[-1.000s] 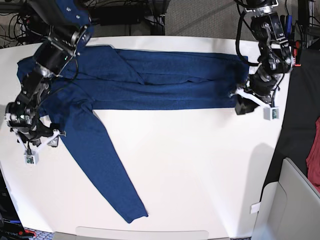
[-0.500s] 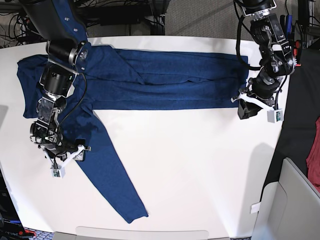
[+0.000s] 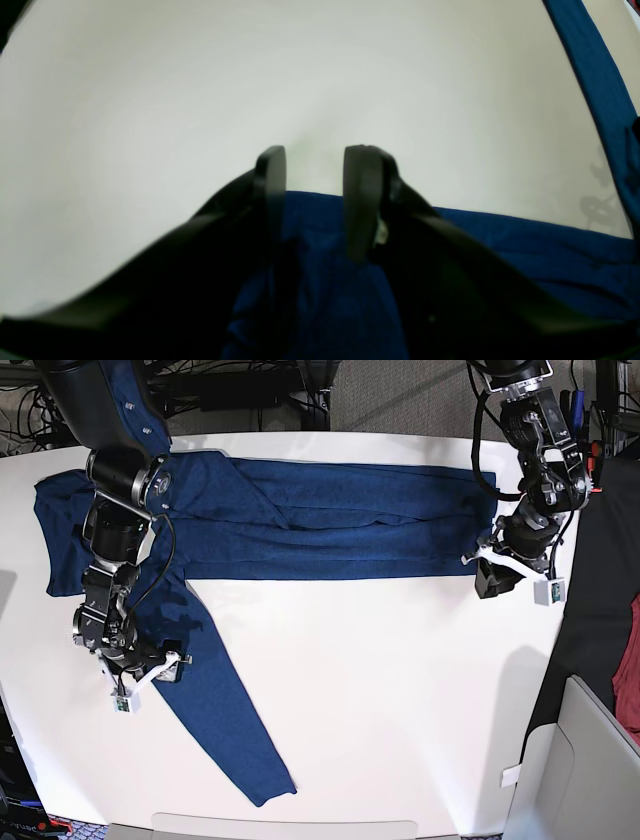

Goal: Fold the T-shirt properly
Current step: 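Move the right gripper down to the hanging sleeve cuff and grasp it, then lift the sleeve with the right gripper and fold it over the body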

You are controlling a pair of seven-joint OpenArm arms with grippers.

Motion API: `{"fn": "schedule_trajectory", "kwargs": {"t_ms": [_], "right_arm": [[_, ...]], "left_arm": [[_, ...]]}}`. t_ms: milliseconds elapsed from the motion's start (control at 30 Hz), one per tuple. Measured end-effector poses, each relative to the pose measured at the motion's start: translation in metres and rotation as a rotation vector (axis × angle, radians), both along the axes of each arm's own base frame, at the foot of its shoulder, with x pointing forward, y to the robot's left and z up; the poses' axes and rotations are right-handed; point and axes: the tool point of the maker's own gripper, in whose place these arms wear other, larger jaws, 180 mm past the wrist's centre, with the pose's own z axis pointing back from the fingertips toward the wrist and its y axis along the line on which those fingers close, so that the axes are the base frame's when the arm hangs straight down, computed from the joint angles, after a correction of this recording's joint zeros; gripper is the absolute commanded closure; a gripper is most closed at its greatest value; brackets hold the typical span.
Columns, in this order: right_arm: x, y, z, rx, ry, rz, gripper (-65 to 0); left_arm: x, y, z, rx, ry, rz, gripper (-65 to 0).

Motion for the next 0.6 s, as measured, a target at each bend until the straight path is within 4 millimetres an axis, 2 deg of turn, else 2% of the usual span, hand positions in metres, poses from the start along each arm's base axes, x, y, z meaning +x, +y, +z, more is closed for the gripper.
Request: {"fn": "schedule_trajectory", "kwargs": {"t_ms": [100, 167, 233, 267, 400, 600], "right_arm": [[-0.001, 0.0, -0.002, -0.033, 0.029, 0.004, -24.3], [-0.005, 0.0, -0.003, -0.015, 0.057, 0.002, -11.7], [-0.006, 0.0, -0.003, 0.014, 0.065, -0.008, -3.4], [-0.007, 0.0, -0.004, 0.025, 0.073, -0.011, -1.4], [-0.013, 0.007, -0.003, 0.05, 0.107, 0.039, -1.1], [-0.044, 0.021, 0.001, -0.014, 0.154, 0.219, -0.9]], "left_arm": [[0.0, 0.0, 0.0, 0.0, -0.001, 0.0, -19.5], [0.0, 0.0, 0.0, 0.0, 0.001, 0.0, -19.5], [-0.001, 0.0, 0.0, 0.0, 0.001, 0.0, -19.5], [-0.001, 0.0, 0.0, 0.0, 0.001, -0.001, -19.5], [-0.001, 0.0, -0.001, 0.0, 0.003, 0.0, -19.5], [-0.002, 0.0, -0.002, 0.001, 0.005, -0.003, -19.5]]}}
